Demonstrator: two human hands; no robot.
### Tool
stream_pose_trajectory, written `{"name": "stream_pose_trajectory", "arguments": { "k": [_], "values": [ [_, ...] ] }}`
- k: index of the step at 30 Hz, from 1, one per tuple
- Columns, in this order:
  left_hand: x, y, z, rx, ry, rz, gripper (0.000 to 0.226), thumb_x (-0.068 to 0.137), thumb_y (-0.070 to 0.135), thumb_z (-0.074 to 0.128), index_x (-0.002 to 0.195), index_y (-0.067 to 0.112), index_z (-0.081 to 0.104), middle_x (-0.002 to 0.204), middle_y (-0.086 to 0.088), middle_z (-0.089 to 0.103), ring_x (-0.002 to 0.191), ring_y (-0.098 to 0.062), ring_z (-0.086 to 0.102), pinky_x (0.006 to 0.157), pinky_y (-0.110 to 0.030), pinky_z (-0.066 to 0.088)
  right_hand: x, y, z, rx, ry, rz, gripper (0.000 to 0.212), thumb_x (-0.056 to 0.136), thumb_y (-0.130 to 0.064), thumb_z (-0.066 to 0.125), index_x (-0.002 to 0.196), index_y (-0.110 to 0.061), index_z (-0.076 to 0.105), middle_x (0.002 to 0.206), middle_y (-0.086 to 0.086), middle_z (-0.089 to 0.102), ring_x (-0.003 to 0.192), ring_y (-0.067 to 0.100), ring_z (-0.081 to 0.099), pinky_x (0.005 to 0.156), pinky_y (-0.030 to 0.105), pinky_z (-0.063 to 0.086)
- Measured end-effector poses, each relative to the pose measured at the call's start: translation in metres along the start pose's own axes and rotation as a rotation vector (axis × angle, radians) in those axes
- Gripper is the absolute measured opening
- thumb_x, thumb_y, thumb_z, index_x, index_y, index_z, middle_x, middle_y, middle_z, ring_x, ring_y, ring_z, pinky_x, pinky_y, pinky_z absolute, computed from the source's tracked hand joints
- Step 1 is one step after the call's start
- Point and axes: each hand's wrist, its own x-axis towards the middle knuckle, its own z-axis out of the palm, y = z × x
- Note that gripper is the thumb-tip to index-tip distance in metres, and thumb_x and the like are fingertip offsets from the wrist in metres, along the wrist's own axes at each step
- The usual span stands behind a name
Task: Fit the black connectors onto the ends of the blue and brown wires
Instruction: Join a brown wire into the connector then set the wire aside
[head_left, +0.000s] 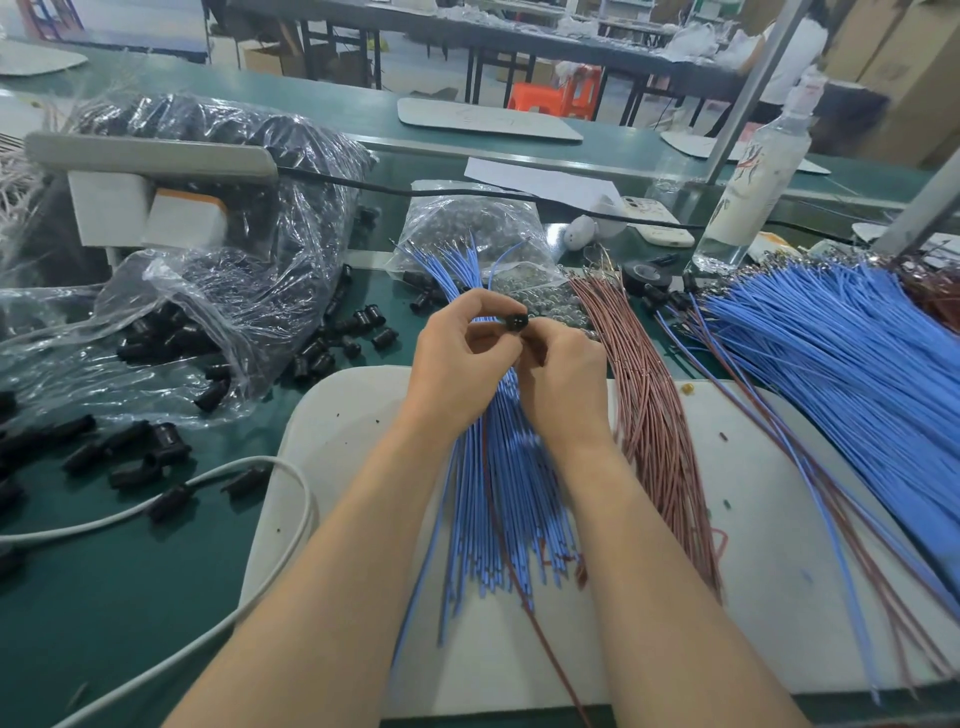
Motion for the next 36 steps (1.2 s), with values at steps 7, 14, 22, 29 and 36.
{"name": "stream_pose_trajectory", "arguments": {
  "k": [7, 14, 22, 29, 36],
  "values": [
    [0.001, 0.001, 0.001, -0.007, -0.002, 0.003, 0.032, 0.081, -0.01, 0.055, 0.084, 0.02, 0.063, 0.081, 0.002, 0.068, 0.078, -0.01, 0.064, 0.08, -0.028, 0.053, 0.003, 0.002, 0.002, -0.048, -0.065, 0.008, 0.019, 0.089, 0.001, 0.049, 0.096, -0.001, 0.066, 0.093, 0.018, 0.067, 0.09, 0.033, 0.06, 0.082, 0.038, 0.046],
    [0.004, -0.006, -0.002, 0.04, 0.018, -0.02, 0.023, 0.089, 0.0, 0.056, 0.089, 0.022, 0.062, 0.091, 0.005, 0.066, 0.085, -0.01, 0.063, 0.079, -0.02, 0.048, 0.02, 0.021, -0.024, -0.135, 0.192, 0.132, 0.025, 0.092, -0.006, 0.051, 0.108, -0.013, 0.068, 0.104, 0.004, 0.07, 0.092, 0.017, 0.063, 0.085, 0.027, 0.049],
    [0.006, -0.008, 0.0, 0.066, 0.041, -0.017, 0.023, 0.09, 0.0, 0.055, 0.092, 0.023, 0.061, 0.095, 0.003, 0.067, 0.088, -0.011, 0.064, 0.082, -0.023, 0.051, 0.035, 0.033, -0.021, -0.341, 0.003, 0.26, 0.026, 0.09, -0.009, 0.052, 0.11, -0.019, 0.066, 0.115, 0.006, 0.064, 0.105, 0.023, 0.058, 0.092, 0.035, 0.048],
    [0.008, -0.009, -0.001, 0.083, 0.112, -0.021, 0.021, 0.089, 0.002, 0.057, 0.095, 0.022, 0.062, 0.089, 0.011, 0.065, 0.085, -0.008, 0.064, 0.077, -0.014, 0.049, 0.046, 0.022, -0.003, -0.421, -0.058, 0.166, 0.026, 0.09, -0.018, 0.052, 0.112, -0.018, 0.066, 0.118, 0.007, 0.062, 0.111, 0.029, 0.052, 0.095, 0.037, 0.044],
    [0.008, -0.008, 0.001, 0.088, 0.109, -0.018, 0.023, 0.088, 0.002, 0.058, 0.093, 0.024, 0.061, 0.09, 0.009, 0.066, 0.08, -0.01, 0.06, 0.078, -0.021, 0.048, 0.051, 0.014, 0.009, -0.631, -0.215, 0.243, 0.03, 0.094, -0.023, 0.046, 0.12, -0.02, 0.06, 0.13, 0.005, 0.052, 0.123, 0.03, 0.036, 0.099, 0.044, 0.032]
  ]
}}
